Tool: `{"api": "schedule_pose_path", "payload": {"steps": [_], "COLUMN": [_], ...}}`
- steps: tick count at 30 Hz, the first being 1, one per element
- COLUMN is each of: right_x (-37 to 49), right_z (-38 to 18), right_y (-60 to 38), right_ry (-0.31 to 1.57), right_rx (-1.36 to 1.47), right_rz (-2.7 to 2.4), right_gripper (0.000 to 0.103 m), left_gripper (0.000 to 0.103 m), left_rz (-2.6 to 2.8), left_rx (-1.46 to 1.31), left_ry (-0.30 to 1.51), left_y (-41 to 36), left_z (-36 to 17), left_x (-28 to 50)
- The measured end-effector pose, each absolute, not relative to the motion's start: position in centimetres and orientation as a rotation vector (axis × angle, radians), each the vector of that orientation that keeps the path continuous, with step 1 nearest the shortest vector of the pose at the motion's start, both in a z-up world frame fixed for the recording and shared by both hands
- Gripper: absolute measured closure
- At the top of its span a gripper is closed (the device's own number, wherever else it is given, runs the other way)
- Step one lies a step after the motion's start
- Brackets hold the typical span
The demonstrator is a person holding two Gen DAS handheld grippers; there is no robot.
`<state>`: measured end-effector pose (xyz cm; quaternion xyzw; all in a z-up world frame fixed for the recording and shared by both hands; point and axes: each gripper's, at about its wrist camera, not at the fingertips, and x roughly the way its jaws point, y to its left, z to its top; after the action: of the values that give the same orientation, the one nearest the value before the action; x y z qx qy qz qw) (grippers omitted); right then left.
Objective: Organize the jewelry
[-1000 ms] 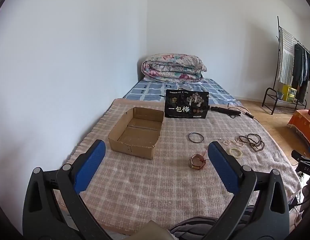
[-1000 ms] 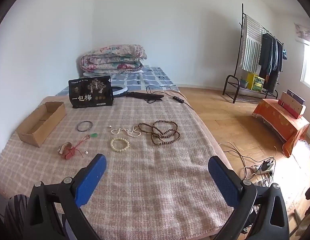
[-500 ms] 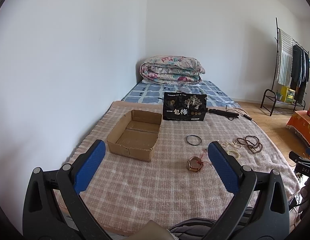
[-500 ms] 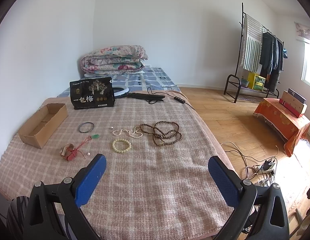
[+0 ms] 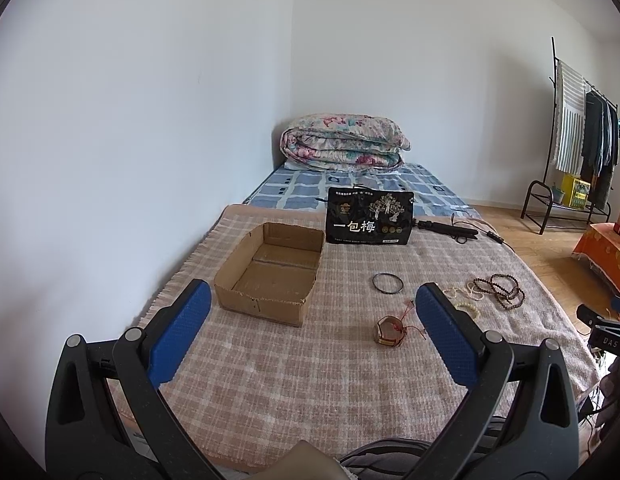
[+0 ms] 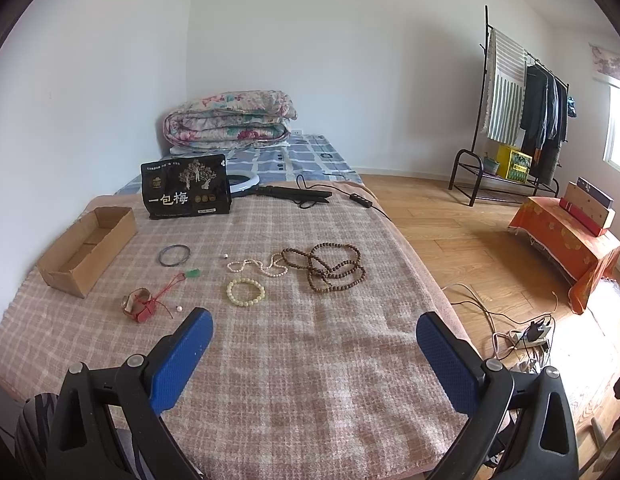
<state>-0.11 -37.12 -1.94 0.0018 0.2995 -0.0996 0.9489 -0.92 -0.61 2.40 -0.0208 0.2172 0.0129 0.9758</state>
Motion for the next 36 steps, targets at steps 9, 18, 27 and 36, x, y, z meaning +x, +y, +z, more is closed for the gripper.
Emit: {"api": "schedule_pose_path", "payload": {"steps": [9, 18, 27, 36], "right_x": [-0.07, 0.11, 0.09, 0.12], "right_z": [-1.75, -1.87, -2.18, -2.52], "right_y": [-36.72, -36.57, -37.04, -37.36], "right_ry": [0.61, 0.614, 0.62, 0.628], "right_rx": [0.006, 0.016, 0.027, 0.032], "right_rz": [-0.201, -0.2, -0.2, -0.199], "right_gripper": [0.0, 0.0, 0.0, 0.0], "left_gripper": [0.0, 0.0, 0.0, 0.0], "left_rz": [0.027, 0.026, 0.028, 0.027], "left_rx": [-0.043, -0.043, -0.042, -0.042], "left_ry": [0.435, 0.434, 0.432, 0.434], "left_y": [-0.45, -0.37, -0.44, -0.44], "left_z": [2.39, 2.43, 2.31, 2.31], "left_x": [-0.96, -0.97, -1.13, -1.02]}}
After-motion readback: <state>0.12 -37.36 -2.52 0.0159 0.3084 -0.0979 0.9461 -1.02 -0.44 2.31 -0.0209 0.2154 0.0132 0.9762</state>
